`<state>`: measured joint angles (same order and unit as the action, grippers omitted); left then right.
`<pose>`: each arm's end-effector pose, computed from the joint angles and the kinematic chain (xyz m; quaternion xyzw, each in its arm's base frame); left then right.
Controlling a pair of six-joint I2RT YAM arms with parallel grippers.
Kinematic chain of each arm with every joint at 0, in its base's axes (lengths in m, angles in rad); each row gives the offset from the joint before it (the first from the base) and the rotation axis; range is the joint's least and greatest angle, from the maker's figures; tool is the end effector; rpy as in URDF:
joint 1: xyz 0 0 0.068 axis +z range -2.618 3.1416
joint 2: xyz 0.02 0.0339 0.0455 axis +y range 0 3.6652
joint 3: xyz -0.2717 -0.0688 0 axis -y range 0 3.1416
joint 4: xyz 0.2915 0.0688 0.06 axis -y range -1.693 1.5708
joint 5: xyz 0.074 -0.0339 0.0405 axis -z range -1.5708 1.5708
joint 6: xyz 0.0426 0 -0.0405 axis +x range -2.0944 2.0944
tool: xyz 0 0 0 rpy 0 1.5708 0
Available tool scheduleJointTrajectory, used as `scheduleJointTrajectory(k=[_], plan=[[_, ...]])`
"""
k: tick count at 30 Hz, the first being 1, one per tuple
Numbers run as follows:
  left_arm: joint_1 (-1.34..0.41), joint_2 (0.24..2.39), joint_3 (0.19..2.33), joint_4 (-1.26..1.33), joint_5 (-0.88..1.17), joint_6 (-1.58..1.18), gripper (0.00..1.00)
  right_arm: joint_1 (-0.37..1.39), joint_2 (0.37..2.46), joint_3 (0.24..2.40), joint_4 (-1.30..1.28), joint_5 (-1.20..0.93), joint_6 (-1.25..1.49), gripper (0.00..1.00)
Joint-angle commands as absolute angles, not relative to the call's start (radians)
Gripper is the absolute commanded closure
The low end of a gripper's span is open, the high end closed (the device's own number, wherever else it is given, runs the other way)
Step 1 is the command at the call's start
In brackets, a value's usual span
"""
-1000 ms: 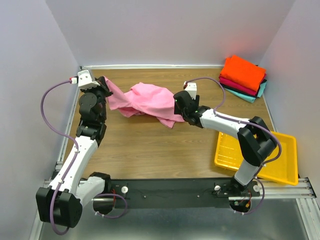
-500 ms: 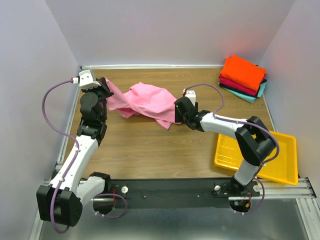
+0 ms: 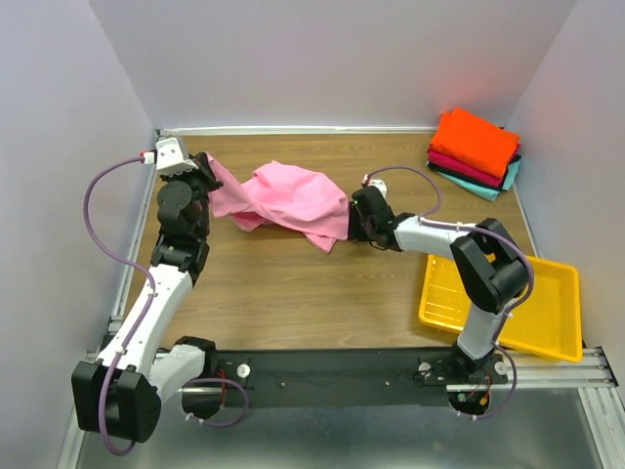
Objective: Fold and stack the t-shirts
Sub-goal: Flatten the tshirt out
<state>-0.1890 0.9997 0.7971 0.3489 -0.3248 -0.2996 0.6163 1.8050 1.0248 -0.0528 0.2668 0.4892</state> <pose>0.2814 -0.0400 0.3589 -0.1578 0.6372 -0.0781 0.7503 0.3410 0.2277 0.1302 -0.0108 0.9256 0.0821 0.3693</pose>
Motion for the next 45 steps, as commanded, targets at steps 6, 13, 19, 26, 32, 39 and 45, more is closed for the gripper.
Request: scheduleJointTrajectory(k=[6,13,19,26,32,39,45], plan=[[-0.183,1.002,0.781,0.373,-0.310,-0.295,1.00,0.569,1.832,1.008,-0.008,0.109,0.471,0.72],[-0.183,1.009,0.792,0.382,-0.295,-0.293,1.00,0.515,1.734,1.003,0.017,0.098,0.454,0.98],[-0.181,1.008,0.833,0.391,-0.276,-0.290,1.00,0.511,1.533,1.090,-0.067,0.233,0.407,0.98],[-0.179,0.963,0.877,0.368,-0.357,-0.278,1.00,0.531,1.341,1.198,-0.124,0.253,0.351,0.98],[-0.178,0.940,0.830,0.341,-0.457,-0.284,1.00,0.612,1.358,1.123,-0.124,0.175,0.374,0.89],[-0.176,0.939,0.749,0.333,-0.468,-0.311,1.00,0.620,1.338,0.901,-0.088,0.222,0.488,0.19],[-0.176,0.954,0.721,0.348,-0.442,-0.314,1.00,0.620,1.370,0.810,-0.084,0.258,0.543,0.19]])
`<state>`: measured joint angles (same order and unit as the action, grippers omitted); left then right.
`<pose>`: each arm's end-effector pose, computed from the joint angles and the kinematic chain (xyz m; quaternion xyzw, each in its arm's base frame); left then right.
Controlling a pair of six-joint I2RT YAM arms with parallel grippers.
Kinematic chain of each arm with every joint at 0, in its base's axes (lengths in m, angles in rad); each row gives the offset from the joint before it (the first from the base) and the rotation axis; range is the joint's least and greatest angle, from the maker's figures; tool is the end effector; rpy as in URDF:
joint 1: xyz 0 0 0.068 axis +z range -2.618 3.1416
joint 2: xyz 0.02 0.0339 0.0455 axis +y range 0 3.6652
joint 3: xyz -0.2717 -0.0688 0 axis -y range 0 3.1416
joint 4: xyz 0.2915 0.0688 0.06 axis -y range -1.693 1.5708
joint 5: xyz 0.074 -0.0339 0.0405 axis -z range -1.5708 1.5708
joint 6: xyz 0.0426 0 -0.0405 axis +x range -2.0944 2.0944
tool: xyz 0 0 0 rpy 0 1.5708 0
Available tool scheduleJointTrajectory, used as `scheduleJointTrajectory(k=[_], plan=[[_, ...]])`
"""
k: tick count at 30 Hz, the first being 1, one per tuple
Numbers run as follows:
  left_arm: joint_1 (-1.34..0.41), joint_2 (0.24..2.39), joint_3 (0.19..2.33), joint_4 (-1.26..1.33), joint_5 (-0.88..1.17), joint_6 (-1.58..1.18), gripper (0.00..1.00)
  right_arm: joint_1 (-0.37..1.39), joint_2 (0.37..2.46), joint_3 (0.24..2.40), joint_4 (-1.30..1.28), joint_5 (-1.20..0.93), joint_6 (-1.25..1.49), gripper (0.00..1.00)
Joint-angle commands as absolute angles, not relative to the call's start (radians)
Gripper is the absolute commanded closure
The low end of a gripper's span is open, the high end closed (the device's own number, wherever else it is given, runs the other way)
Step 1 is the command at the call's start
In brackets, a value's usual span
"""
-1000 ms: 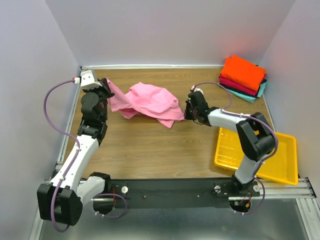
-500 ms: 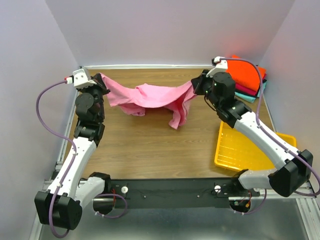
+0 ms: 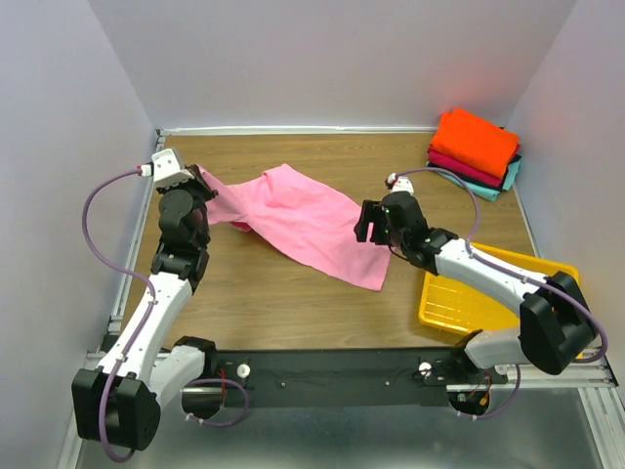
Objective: Fold and stack the t-shirts
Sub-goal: Flatten the tshirt out
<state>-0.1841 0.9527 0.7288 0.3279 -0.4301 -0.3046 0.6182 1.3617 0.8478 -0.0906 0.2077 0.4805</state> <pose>0.2709 -0.0324 0.3404 -0.1976 0.6432 -0.0370 0.7388 0.2839 0.1911 0.2225 -0.0125 0.8820 0.1630 0.4420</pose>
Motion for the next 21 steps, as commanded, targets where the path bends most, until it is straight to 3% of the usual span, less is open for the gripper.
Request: scheduleJointTrajectory(k=[1,11,21], plan=[[-0.176,0.962,0.721,0.348,-0.436,-0.314,1.00,0.620,1.373,0.792,-0.086,0.255,0.546,0.19],[-0.176,0.962,0.719,0.345,-0.440,-0.310,1.00,0.643,1.358,0.681,-0.133,0.207,0.638,0.27],[-0.176,0.946,0.712,0.347,-0.433,-0.305,1.00,0.733,1.344,0.601,-0.267,0.288,0.794,0.31]])
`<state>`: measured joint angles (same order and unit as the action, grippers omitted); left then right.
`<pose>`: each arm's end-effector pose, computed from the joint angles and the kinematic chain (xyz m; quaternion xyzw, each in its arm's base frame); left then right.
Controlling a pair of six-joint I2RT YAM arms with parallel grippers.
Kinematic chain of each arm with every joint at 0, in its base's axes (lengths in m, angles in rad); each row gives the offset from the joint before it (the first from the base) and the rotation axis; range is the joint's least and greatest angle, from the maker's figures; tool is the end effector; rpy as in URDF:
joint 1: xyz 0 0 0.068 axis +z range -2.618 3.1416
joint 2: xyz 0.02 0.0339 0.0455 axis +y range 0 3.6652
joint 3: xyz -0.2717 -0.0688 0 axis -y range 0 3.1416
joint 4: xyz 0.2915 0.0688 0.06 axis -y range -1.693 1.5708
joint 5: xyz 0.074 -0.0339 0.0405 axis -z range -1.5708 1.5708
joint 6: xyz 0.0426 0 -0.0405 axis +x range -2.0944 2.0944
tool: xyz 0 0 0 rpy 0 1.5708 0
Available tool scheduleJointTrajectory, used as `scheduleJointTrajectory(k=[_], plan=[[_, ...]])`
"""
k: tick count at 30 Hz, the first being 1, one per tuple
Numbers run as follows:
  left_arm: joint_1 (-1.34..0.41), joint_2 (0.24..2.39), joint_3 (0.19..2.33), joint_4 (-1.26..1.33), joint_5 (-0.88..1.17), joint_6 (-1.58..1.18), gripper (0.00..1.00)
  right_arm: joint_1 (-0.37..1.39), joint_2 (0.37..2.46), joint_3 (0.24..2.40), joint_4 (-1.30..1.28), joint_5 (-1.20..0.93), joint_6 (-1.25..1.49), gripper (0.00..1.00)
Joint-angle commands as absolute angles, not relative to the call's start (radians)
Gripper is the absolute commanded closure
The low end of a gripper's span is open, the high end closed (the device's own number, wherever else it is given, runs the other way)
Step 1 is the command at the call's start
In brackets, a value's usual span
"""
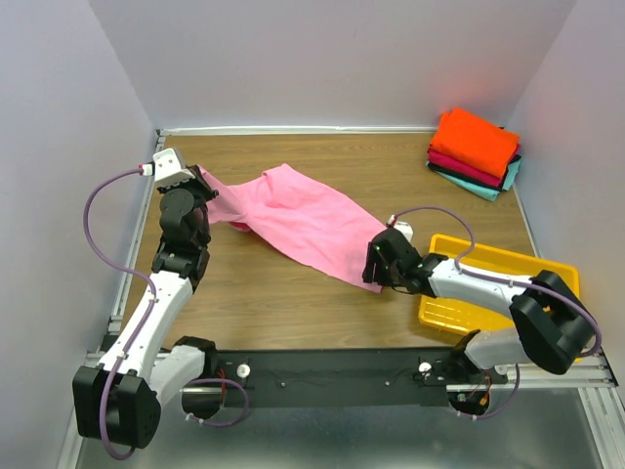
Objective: Fold and stack the t-shirts
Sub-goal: Flatten the tshirt out
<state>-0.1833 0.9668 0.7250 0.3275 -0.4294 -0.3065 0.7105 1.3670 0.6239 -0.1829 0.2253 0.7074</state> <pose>0.2740 -0.0328 0.3352 -0.1973 0.6497 -0.0348 0.7333 0.2258 0.1817 0.1342 0.0342 0.9425 0.1240 0.3084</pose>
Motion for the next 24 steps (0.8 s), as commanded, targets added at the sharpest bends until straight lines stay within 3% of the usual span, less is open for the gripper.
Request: scheduleJointTrajectory(k=[1,15,18,24], plan=[[-0.176,0.948,0.710,0.347,-0.431,-0.305,1.00,0.738,1.336,0.603,-0.294,0.311,0.804,0.31],[-0.176,0.957,0.710,0.359,-0.413,-0.304,1.00,0.813,1.330,0.606,-0.396,0.356,0.893,0.35],[-0.176,0.956,0.709,0.359,-0.410,-0.305,1.00,0.824,1.364,0.617,-0.394,0.359,0.897,0.42],[-0.176,0.954,0.701,0.364,-0.417,-0.304,1.00,0.827,1.427,0.634,-0.385,0.382,0.894,0.69]])
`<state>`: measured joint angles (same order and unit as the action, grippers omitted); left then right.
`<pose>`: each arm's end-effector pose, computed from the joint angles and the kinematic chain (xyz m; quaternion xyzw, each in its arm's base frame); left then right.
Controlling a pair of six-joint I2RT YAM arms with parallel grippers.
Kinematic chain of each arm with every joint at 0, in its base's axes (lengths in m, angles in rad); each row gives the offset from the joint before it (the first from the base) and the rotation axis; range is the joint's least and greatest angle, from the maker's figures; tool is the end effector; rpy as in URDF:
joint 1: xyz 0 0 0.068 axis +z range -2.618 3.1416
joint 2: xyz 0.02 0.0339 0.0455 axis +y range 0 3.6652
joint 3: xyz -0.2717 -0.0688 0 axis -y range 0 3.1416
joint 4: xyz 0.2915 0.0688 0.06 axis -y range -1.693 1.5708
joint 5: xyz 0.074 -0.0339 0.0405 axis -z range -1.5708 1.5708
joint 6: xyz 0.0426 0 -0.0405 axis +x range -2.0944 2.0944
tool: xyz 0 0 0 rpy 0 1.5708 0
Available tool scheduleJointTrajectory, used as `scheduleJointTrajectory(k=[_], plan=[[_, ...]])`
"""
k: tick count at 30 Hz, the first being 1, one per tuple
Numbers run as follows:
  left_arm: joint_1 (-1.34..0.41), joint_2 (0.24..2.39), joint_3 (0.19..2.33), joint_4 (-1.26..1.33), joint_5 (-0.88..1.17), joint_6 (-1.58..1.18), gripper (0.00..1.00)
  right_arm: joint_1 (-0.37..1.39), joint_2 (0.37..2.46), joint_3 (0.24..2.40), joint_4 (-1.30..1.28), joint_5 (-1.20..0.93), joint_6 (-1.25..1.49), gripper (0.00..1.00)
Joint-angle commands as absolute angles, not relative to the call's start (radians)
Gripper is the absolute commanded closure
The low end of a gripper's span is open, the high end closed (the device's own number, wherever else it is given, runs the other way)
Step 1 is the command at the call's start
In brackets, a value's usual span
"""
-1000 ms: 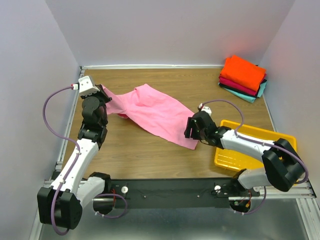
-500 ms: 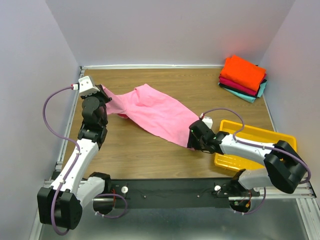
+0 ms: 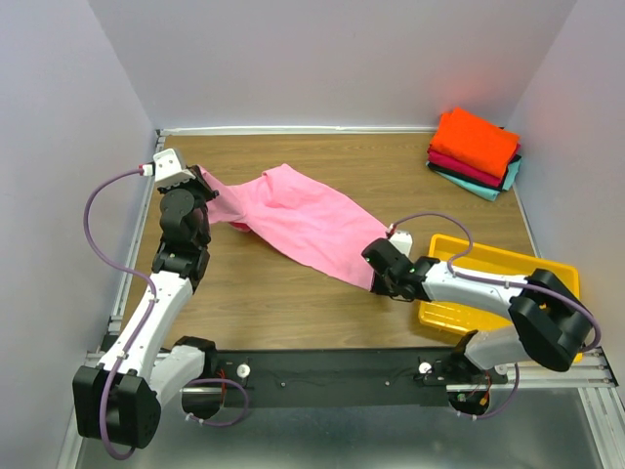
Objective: Fold and stack the t-shirts
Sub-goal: Flatten the tshirt out
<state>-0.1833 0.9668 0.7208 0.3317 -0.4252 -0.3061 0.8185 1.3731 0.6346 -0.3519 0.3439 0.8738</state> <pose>0.2740 -0.0329 0.3340 -0.1957 0.6502 -0.0360 0.7333 0.1986 0.1912 0.1269 0.0671 0.9555 0.0653 0.2798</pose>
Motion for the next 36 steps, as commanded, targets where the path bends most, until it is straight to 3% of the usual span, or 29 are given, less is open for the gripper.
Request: scheduleJointTrajectory(k=[1,4,5,13,21,30,36], plan=[[-0.176,0.954,0.701,0.365,-0.414,-0.304,1.00,0.827,1.434,0.637,-0.373,0.380,0.891,0.78],[-0.176,0.957,0.701,0.365,-0.413,-0.305,1.00,0.827,1.437,0.650,-0.356,0.394,0.871,0.95],[-0.176,0.957,0.701,0.367,-0.414,-0.305,1.00,0.827,1.437,0.672,-0.356,0.406,0.855,0.97],[-0.156,1.032,0.759,0.437,-0.413,-0.325,1.00,0.757,1.459,0.956,-0.339,0.571,0.683,0.98],[-0.106,1.118,0.954,0.479,-0.325,-0.339,1.00,0.583,1.503,1.291,-0.268,0.546,0.451,0.98],[-0.103,1.008,1.235,0.401,-0.233,-0.249,1.00,0.545,1.490,1.679,-0.268,0.500,0.250,0.98],[-0.104,0.867,1.334,0.306,-0.150,-0.207,1.00,0.545,1.373,1.729,-0.268,0.398,0.196,0.98]])
